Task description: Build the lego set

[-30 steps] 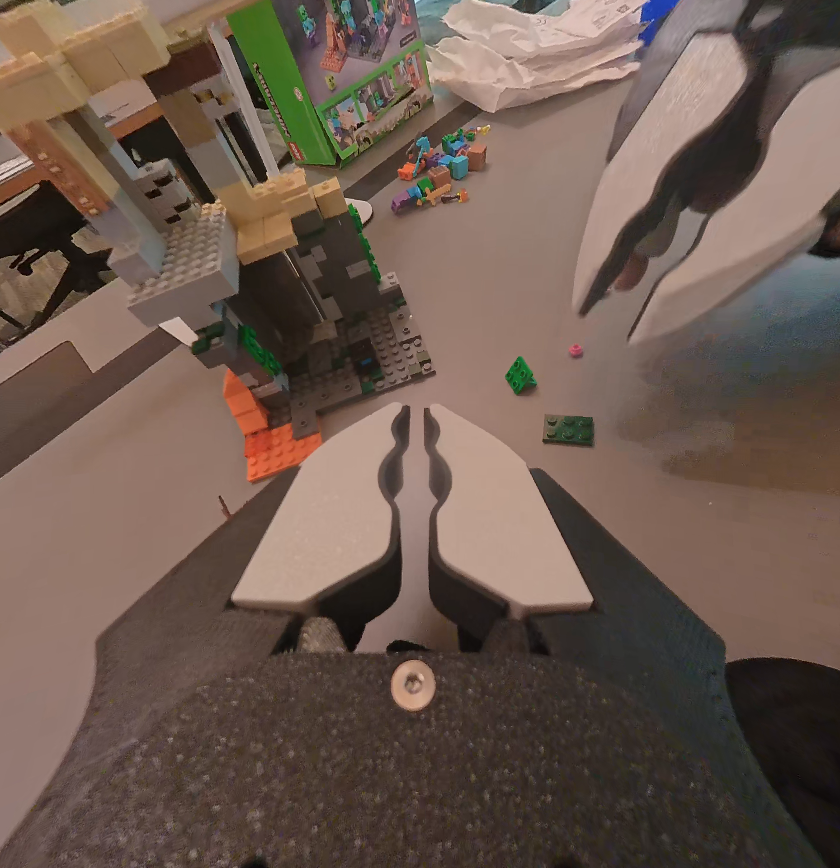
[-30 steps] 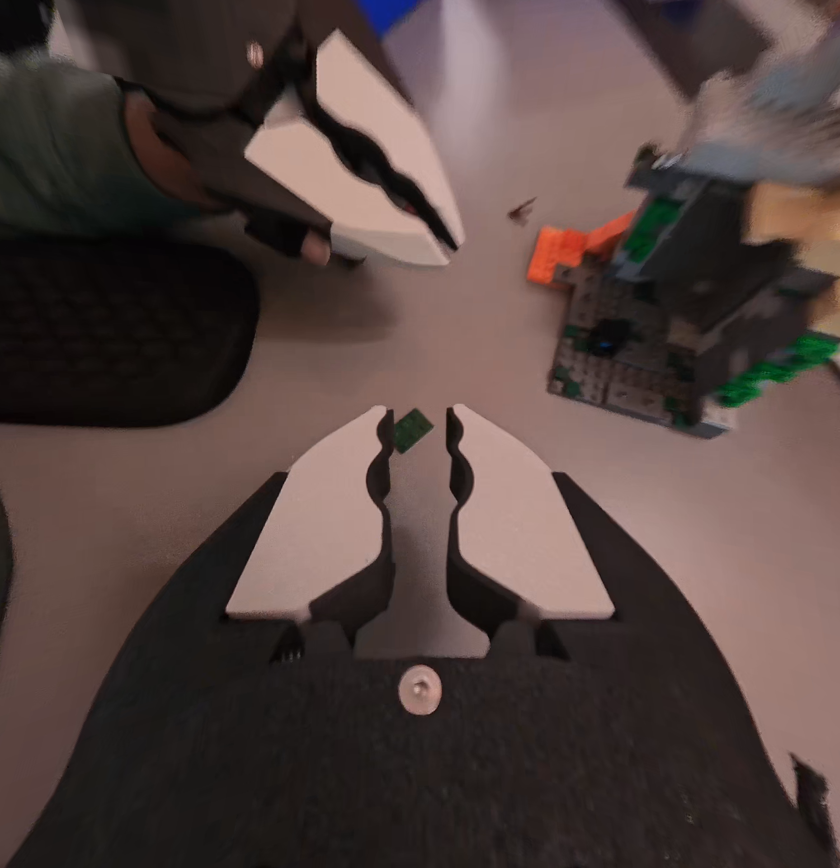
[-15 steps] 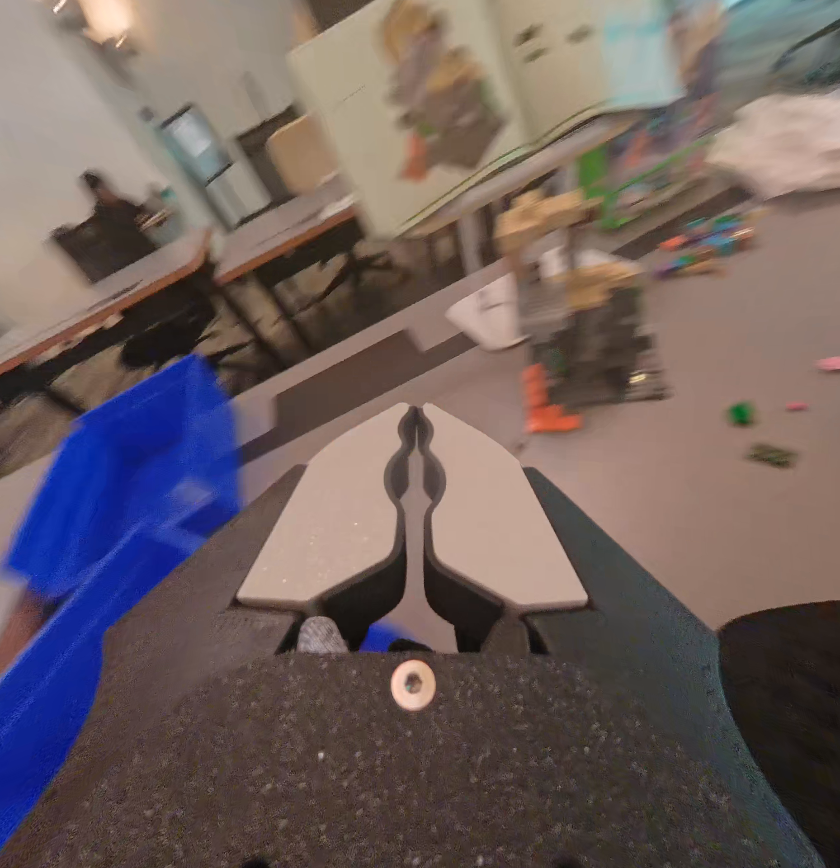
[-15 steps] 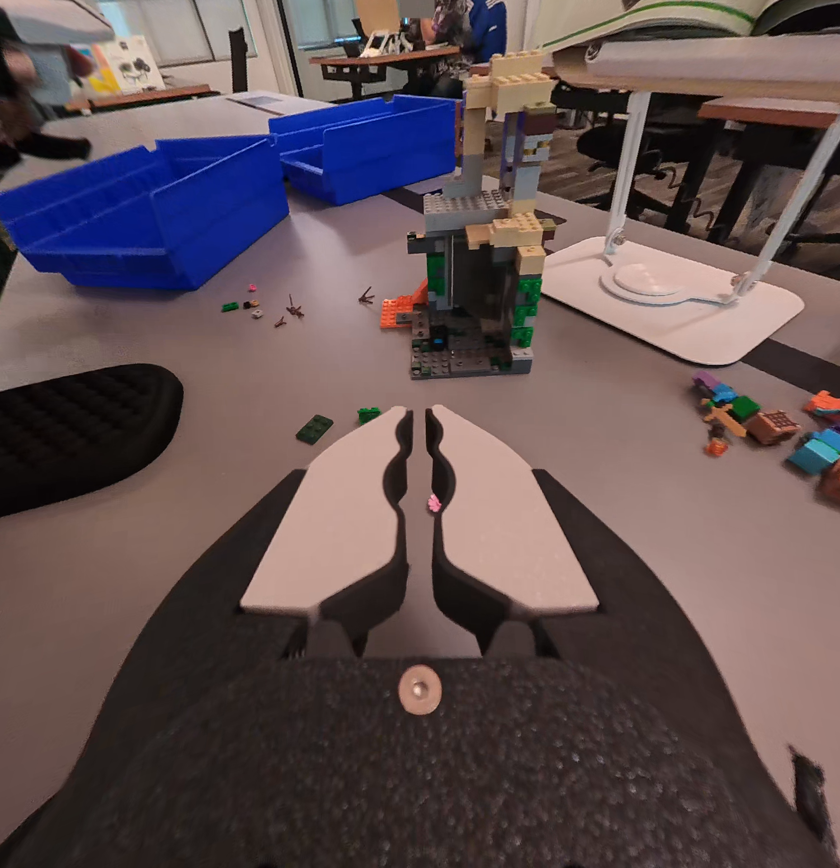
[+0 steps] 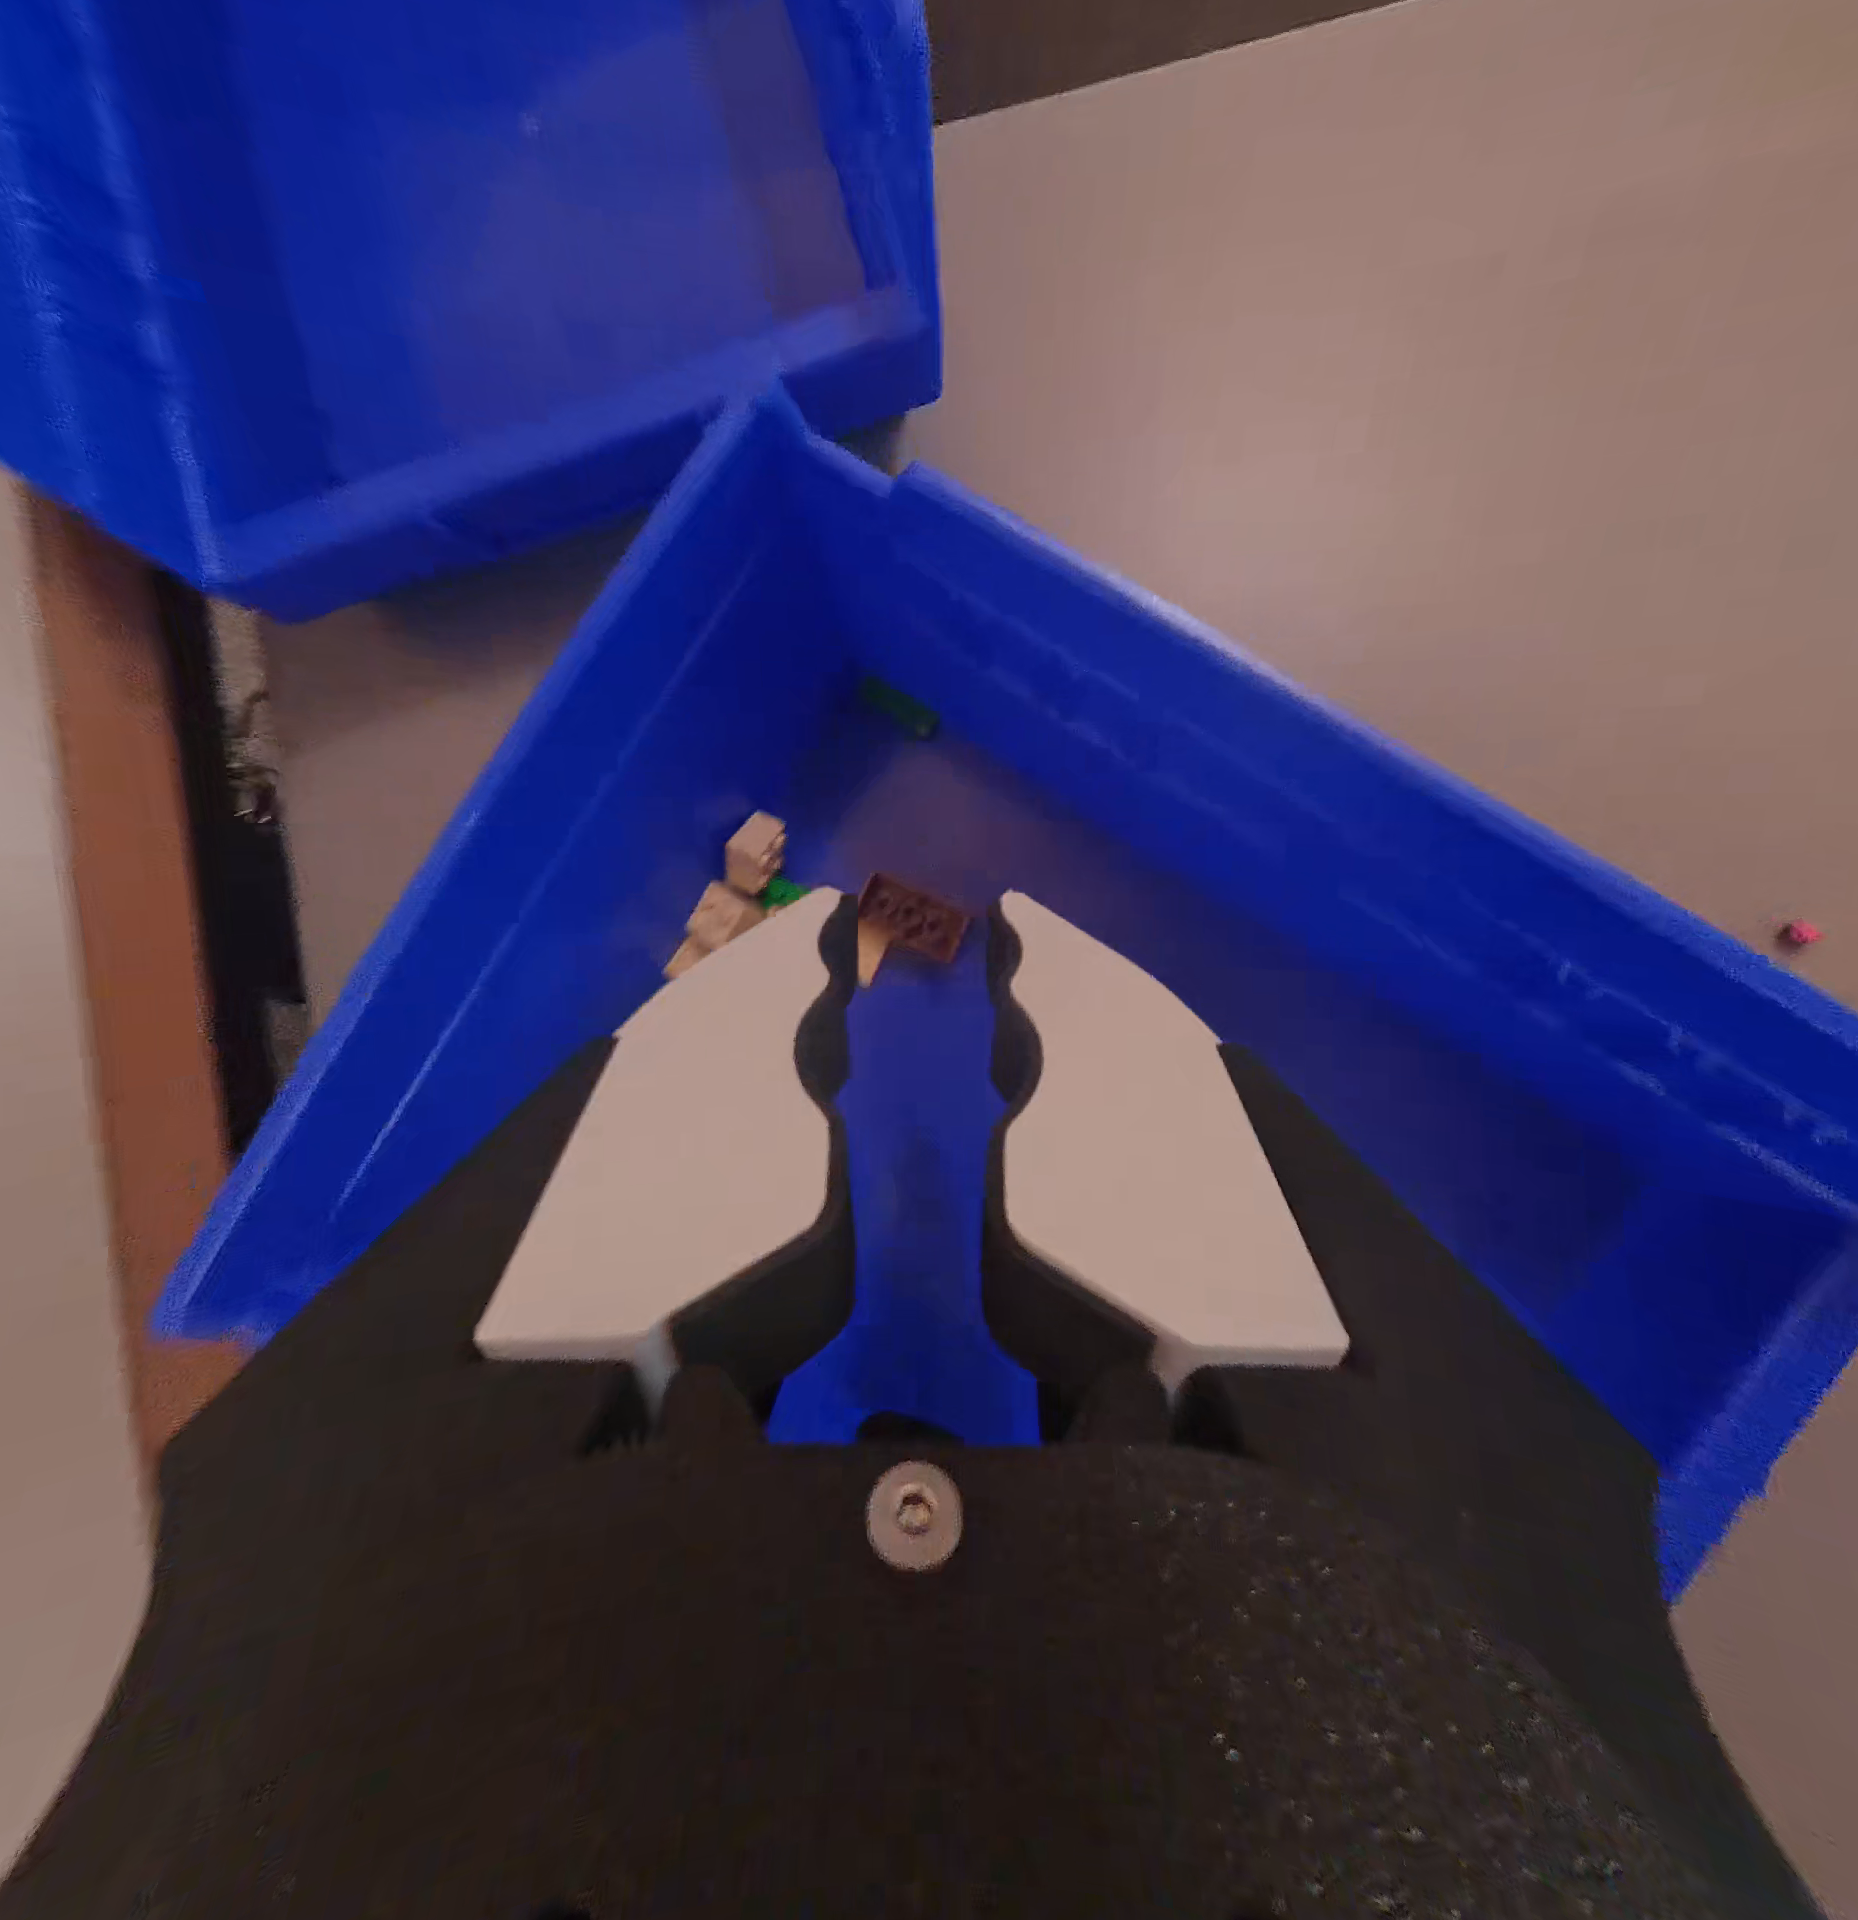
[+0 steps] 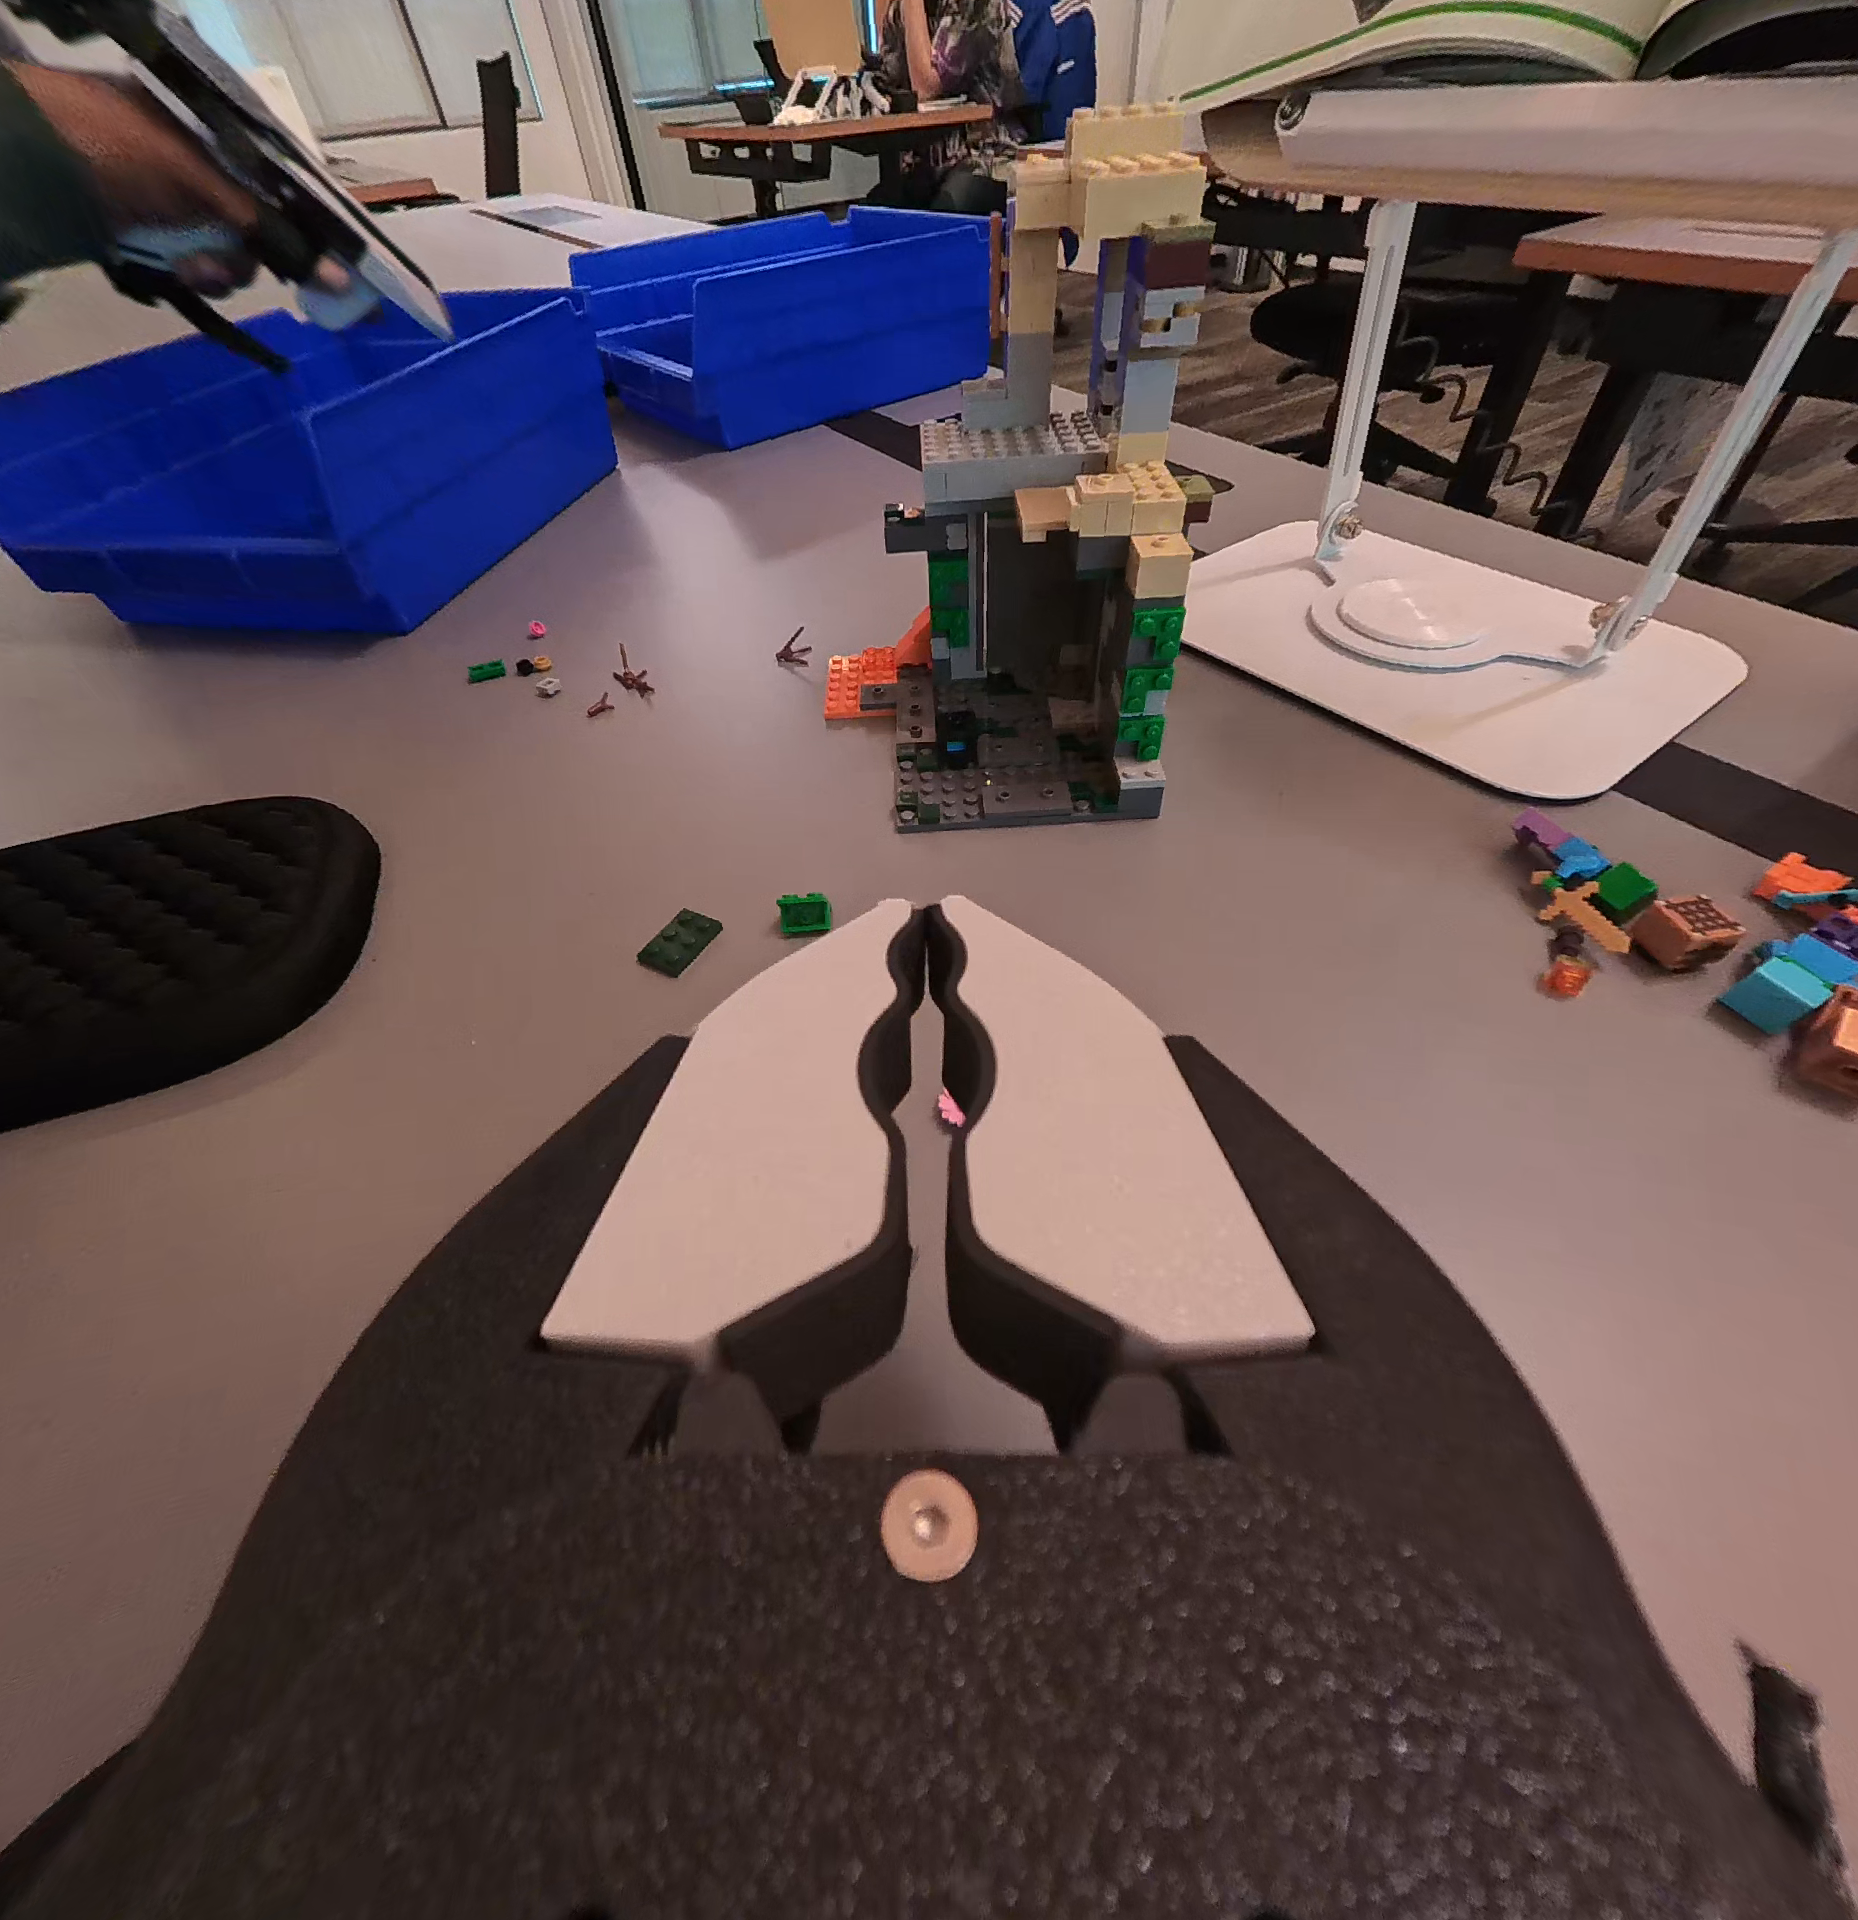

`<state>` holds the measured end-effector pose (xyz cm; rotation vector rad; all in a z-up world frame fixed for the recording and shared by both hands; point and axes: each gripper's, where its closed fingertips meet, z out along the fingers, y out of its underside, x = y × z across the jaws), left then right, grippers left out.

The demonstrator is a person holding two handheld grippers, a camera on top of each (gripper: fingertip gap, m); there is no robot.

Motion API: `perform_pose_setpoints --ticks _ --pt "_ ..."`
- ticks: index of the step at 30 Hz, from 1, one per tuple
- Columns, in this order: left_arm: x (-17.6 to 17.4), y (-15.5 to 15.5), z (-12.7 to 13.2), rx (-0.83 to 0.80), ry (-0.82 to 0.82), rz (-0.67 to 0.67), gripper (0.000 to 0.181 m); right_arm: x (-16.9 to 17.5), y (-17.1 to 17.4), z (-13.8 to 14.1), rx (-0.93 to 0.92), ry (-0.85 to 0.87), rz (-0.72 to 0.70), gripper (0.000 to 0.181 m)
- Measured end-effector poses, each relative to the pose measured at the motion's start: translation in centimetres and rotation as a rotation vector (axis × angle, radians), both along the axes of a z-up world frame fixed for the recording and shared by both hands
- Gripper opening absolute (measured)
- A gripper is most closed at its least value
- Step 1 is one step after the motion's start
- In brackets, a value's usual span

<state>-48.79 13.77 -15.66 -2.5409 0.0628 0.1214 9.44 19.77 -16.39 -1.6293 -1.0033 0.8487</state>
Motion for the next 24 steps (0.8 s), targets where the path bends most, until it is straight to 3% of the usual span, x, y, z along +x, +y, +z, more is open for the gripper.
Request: perform_pose_setpoints --ticks 4,9,21,24 --pt "-0.4 3.0 -3.8 -0.062 0.048 -0.053 0.024 -0.1 0.0 -0.4 0.001 -0.016 -0.004 0.000" --pt "-1.3 4.7 -7.2 -0.155 0.096 -0.060 0.025 -0.1 0.0 -0.8 -0.007 -0.026 -0.004 0.000" --pt "-2.1 6.5 -9.3 -0.073 -0.009 0.116 0.019 -0.2 -0.1 -1.8 -0.048 -0.027 0.020 0.000" --pt "-2.8 6.7 -9.4 -0.054 0.070 0.128 0.005 -0.2 -0.1 -2.0 -0.046 -0.037 0.020 0.000"
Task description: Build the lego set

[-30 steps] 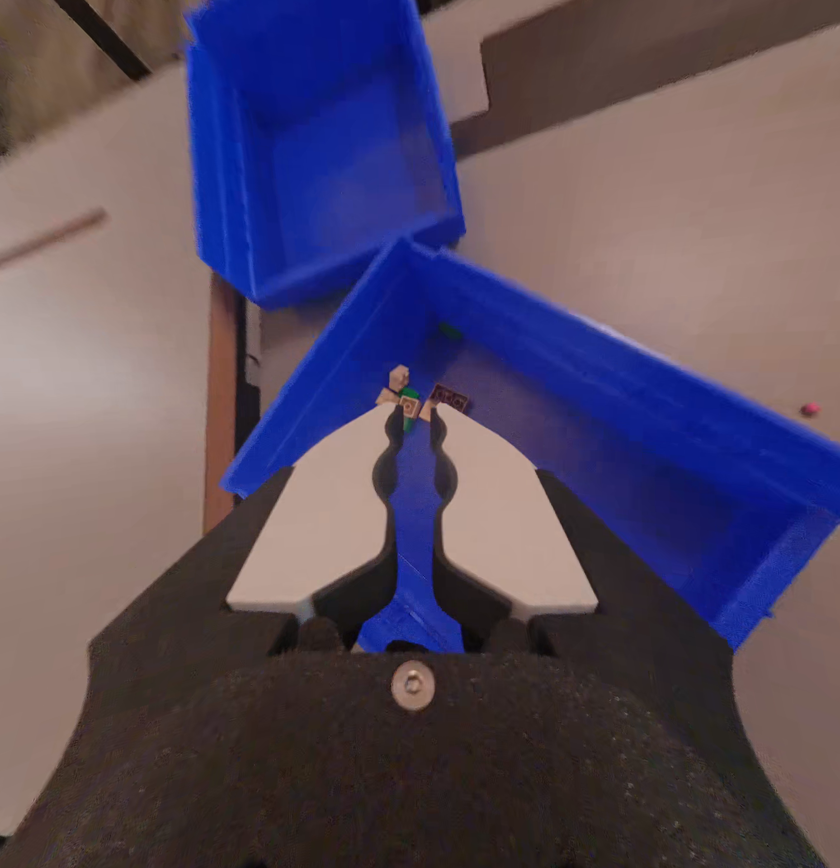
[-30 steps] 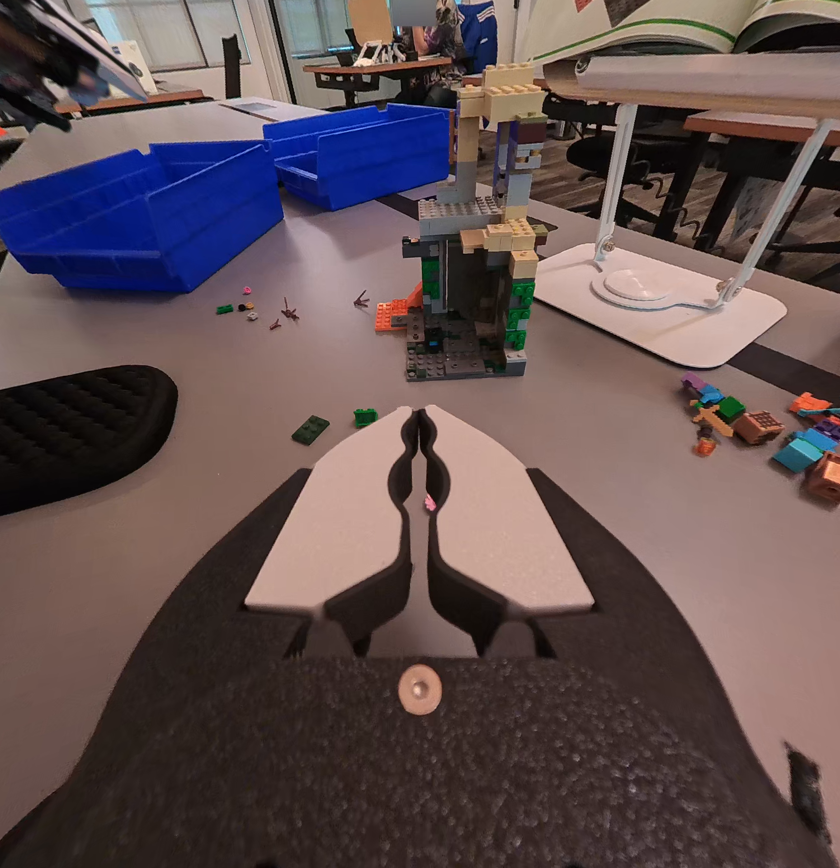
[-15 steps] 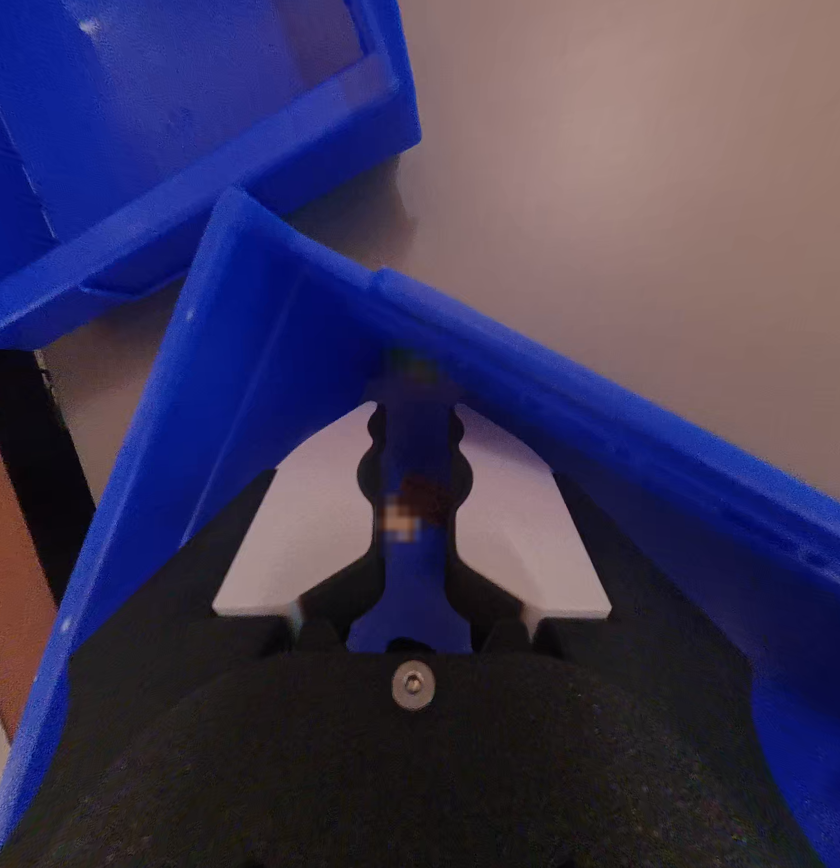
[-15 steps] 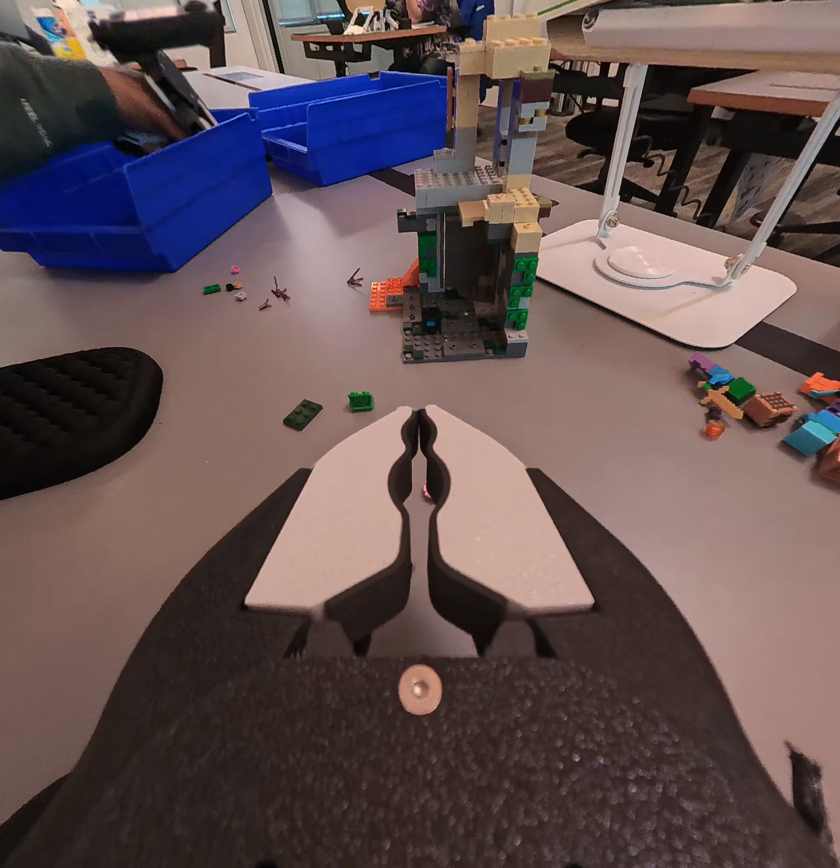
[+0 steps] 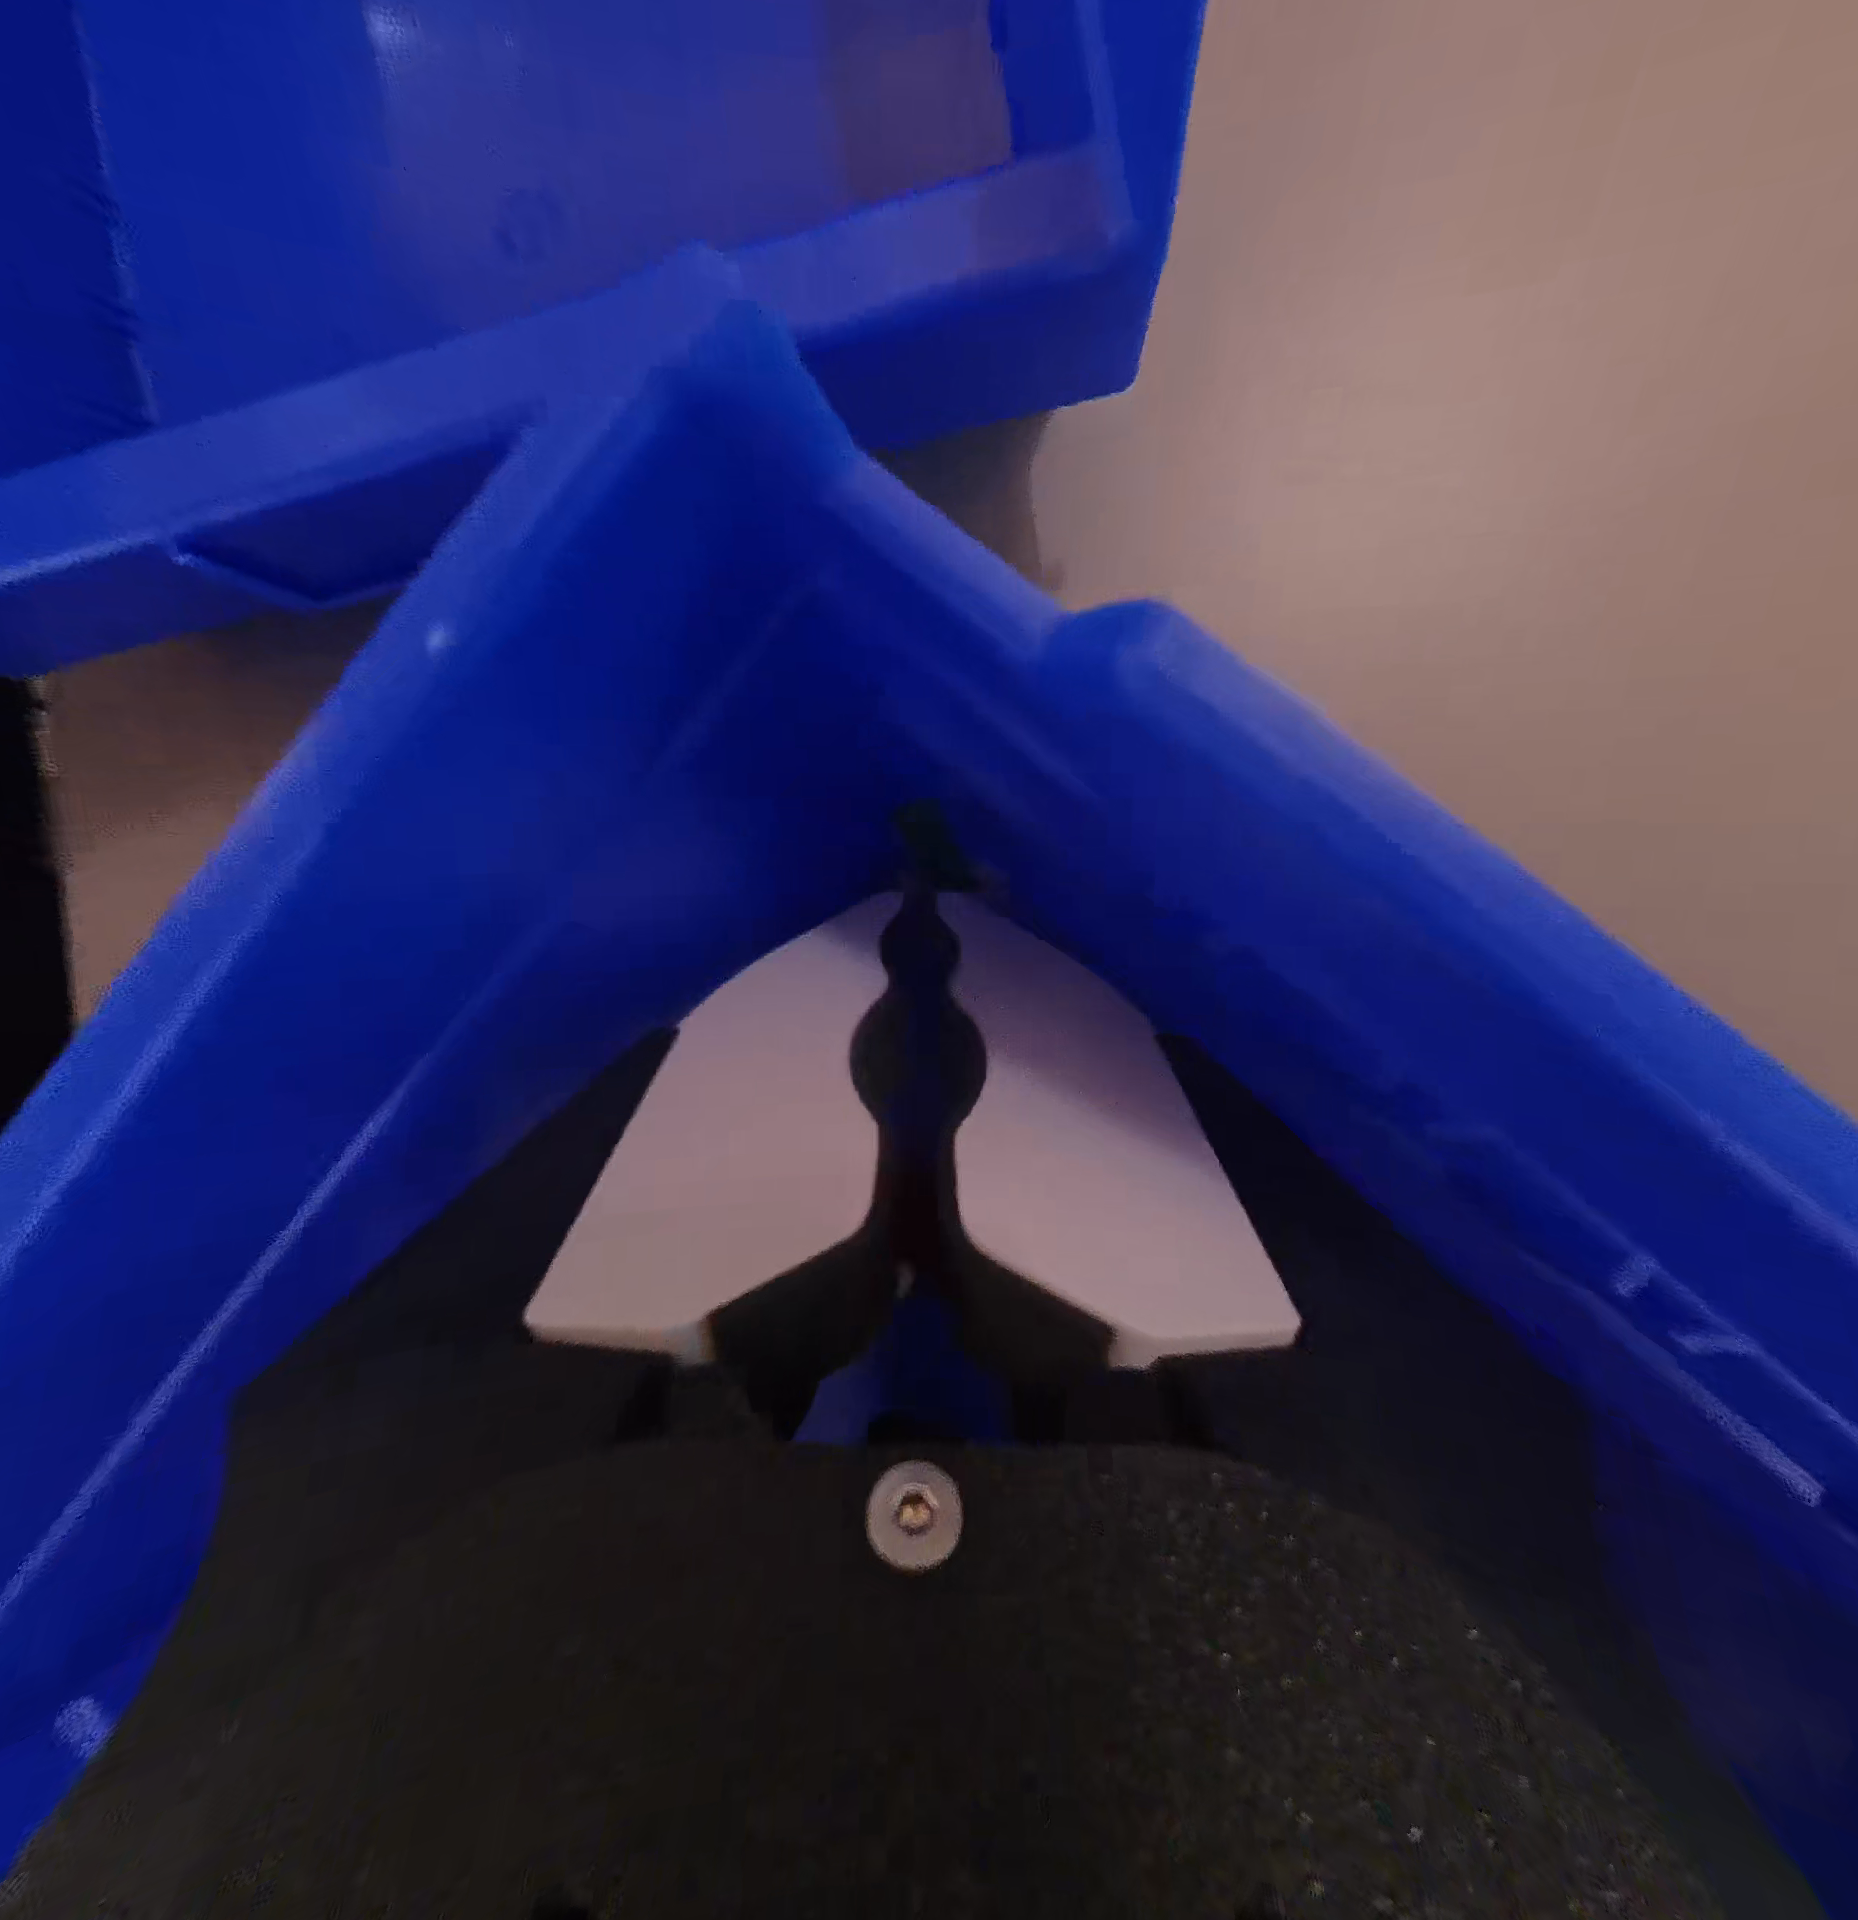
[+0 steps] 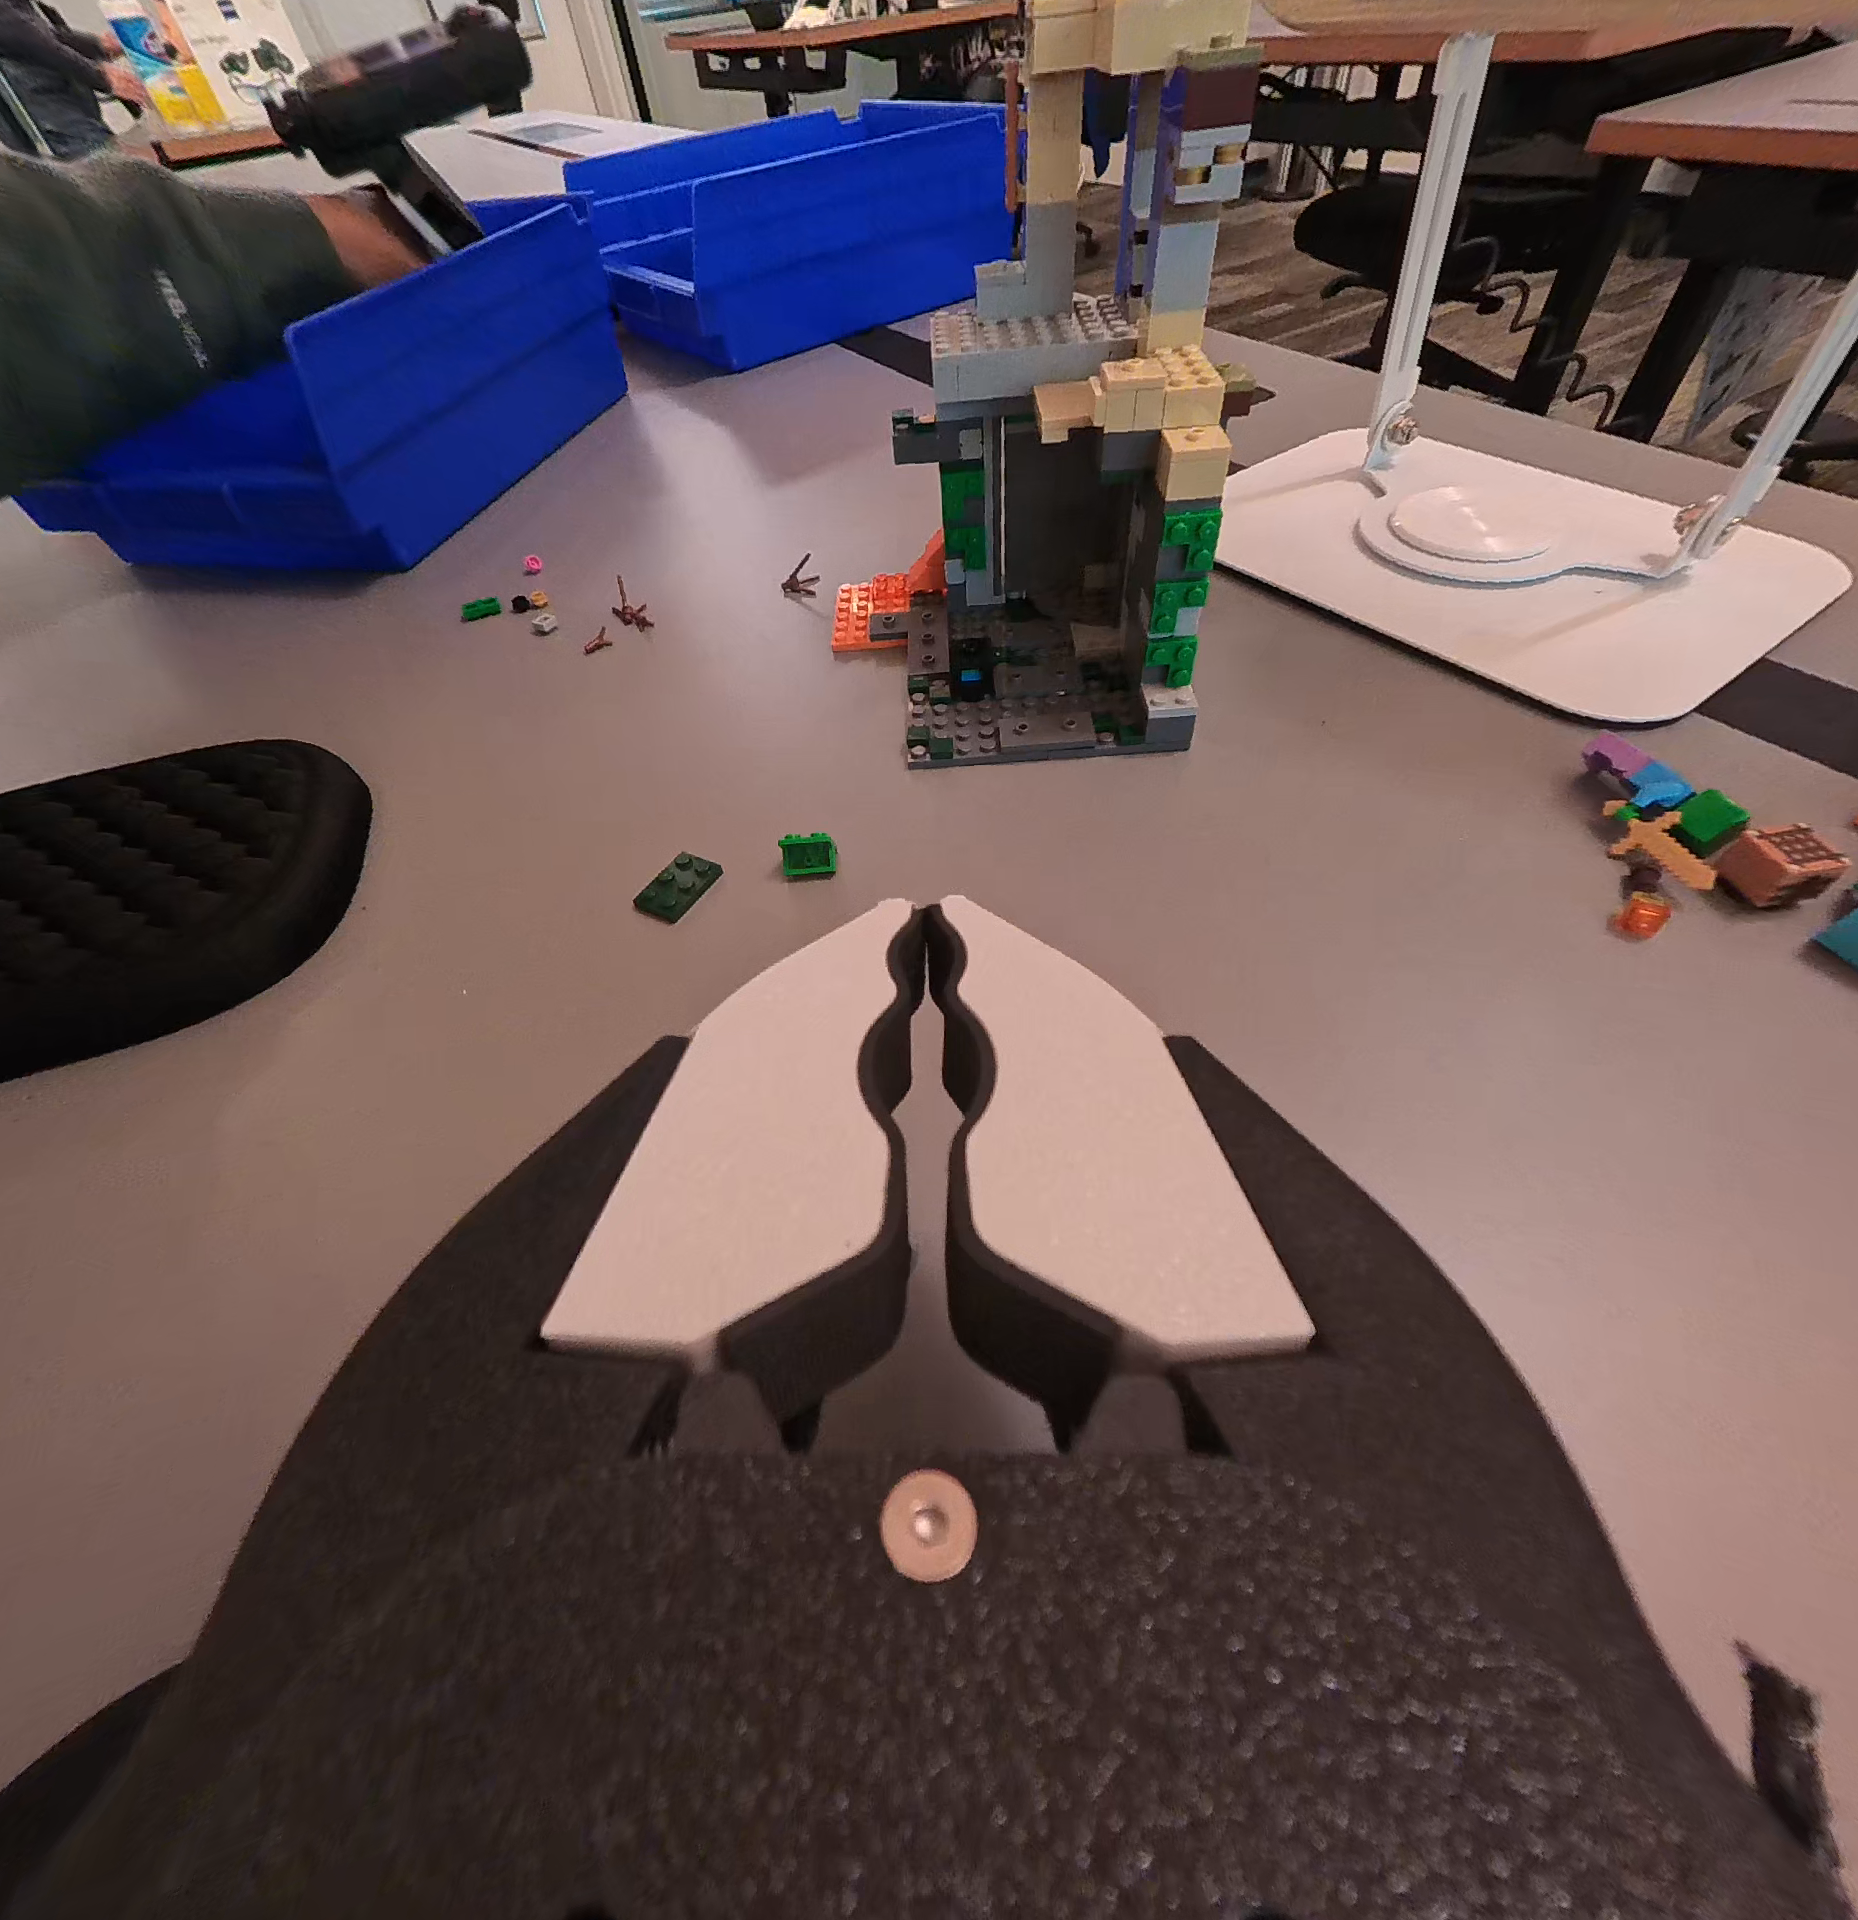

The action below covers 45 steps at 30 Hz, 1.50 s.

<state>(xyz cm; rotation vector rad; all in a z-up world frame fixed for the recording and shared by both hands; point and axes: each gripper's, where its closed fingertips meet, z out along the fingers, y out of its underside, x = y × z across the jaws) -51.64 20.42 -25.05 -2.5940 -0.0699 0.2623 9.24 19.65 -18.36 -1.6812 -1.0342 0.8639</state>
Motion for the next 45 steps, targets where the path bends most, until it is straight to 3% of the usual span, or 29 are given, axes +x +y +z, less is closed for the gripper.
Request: perform_pose_setpoints --ticks 6,11,15,17,19,29,34,37,42,45 --pt "-1.0 -1.7 0.5 -0.078 0.094 0.028 0.000 0.2 0.1 0.2 -0.006 0.014 -0.009 0.000" --pt "-0.6 -2.4 2.0 -0.019 0.045 0.007 0.000 0.0 -0.1 0.1 -0.006 0.008 0.003 0.000" --pt "0.5 -1.1 1.6 0.060 -0.006 -0.038 0.000 -0.1 -0.2 -0.2 -0.008 0.000 0.008 0.000" --pt "0.5 -0.4 0.9 0.064 0.017 -0.065 0.019 -0.1 -0.2 -0.3 -0.011 -0.002 0.006 0.000" --pt "0.5 0.0 0.3 0.053 0.020 -0.073 0.024 -0.1 -0.1 -0.4 -0.018 0.001 0.004 0.000" --pt "-0.9 1.5 0.5 0.161 -0.034 0.102 0.000 -0.5 -0.5 -1.0 -0.034 -0.013 0.025 0.000" --pt "-1.2 1.6 0.4 0.120 0.064 0.128 0.000 -0.5 -0.6 -1.0 -0.027 -0.019 0.023 0.000" --pt "-0.9 1.1 0.4 0.107 0.033 0.144 0.000 -0.3 -0.5 -0.9 -0.031 -0.009 0.018 0.000" --pt "-0.3 0.2 2.2 0.174 -0.052 0.131 0.000 -0.4 -0.6 -1.0 -0.039 -0.010 0.023 0.000" --pt "1.1 -0.4 5.3 0.272 -0.097 0.111 0.000 -0.4 -0.6 -1.0 -0.037 -0.012 0.023 0.000"
